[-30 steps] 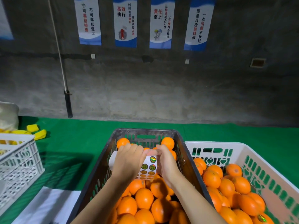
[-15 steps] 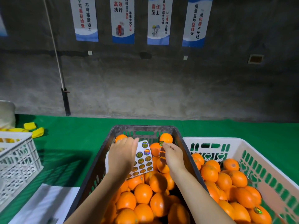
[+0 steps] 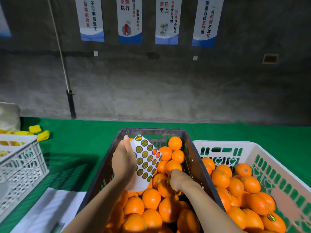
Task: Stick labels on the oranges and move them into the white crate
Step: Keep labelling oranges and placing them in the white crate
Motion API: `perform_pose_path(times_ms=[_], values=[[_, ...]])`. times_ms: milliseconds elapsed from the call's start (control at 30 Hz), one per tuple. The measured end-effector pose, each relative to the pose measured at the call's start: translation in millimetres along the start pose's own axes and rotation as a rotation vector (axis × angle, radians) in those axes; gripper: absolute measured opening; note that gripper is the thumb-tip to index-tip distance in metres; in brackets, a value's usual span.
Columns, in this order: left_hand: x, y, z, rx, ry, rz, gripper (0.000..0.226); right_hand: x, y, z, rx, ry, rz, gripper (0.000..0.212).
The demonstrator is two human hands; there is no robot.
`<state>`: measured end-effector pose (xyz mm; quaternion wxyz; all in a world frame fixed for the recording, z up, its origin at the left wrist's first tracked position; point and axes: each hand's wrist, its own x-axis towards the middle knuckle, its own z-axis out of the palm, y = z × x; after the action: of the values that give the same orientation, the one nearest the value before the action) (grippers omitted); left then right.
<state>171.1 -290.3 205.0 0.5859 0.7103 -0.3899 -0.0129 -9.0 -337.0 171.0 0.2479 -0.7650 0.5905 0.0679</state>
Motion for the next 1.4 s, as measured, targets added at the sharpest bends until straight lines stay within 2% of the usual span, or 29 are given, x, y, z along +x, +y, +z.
perform_pose_path(times_ms=[100, 367, 833, 1067, 1400], values=[[-1, 0, 0, -0.043, -0.024, -0.013, 0.055, 1, 1, 4, 0.000, 0.009, 0.003, 0.025], [-3, 2, 0, -0.045, -0.044, -0.036, 0.056, -9, -6, 3, -0.024, 0.231, 0.018, 0.025], [-4, 0, 2, -0.036, -0.053, -0.045, 0.058, -10, -3, 2, -0.032, 0.218, 0.035, 0.021], [-3, 1, -2, -0.012, -0.068, -0.050, 0.056, -7, -3, 1, -0.029, 0.122, -0.004, 0.024], [-5, 3, -2, -0.056, -0.071, -0.059, 0.059, -7, -16, 8, -0.176, 0.267, 0.024, 0.030]])
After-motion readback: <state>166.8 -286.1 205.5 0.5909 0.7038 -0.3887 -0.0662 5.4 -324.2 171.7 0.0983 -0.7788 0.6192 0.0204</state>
